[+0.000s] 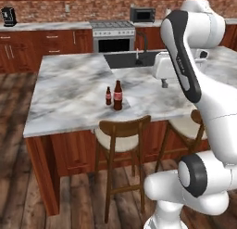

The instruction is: Place the large bottle from the dining counter next to the other large bottle outside the sink, and place the small bottle from the dining counter next to the other small bottle inside the sink.

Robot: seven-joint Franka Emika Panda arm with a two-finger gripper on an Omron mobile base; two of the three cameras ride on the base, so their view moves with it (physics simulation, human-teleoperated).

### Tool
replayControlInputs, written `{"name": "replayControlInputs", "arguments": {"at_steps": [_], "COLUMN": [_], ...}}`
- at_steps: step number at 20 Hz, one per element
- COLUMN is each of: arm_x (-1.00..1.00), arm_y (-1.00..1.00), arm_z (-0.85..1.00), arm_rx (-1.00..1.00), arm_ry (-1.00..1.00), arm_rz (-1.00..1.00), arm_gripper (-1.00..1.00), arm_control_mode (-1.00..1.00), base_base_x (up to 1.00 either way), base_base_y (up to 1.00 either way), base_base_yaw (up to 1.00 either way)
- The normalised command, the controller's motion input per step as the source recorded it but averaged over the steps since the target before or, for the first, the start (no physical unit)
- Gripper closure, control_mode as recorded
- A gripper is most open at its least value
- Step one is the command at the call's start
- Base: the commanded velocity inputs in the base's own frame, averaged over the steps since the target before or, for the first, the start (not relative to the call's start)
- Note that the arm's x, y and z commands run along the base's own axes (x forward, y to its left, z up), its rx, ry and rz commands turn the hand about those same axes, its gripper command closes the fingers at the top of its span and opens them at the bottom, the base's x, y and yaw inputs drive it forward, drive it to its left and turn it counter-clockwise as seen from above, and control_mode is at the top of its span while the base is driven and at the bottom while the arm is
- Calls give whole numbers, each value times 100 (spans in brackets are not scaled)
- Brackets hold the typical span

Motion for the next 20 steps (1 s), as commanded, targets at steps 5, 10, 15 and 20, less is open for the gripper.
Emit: {"name": "replayControlInputs", "arguments": {"at_steps": [5,10,15,20], "arm_x": [0,0,0,6], "arm_y": [0,0,0,0], "arm_z": [0,0,0,0], "arm_rx": [0,0,0,0], "arm_ry": [0,0,0,0], "arm_rz": [0,0,0,0], "arm_gripper": [-100,-100,-100,-100], "arm_control_mode": [100,100,100,-100], "base_base_x": [94,75,6,0], "base_base_y": [67,32,-2,0], "base_base_yaw": [-11,-5,0,0]}}
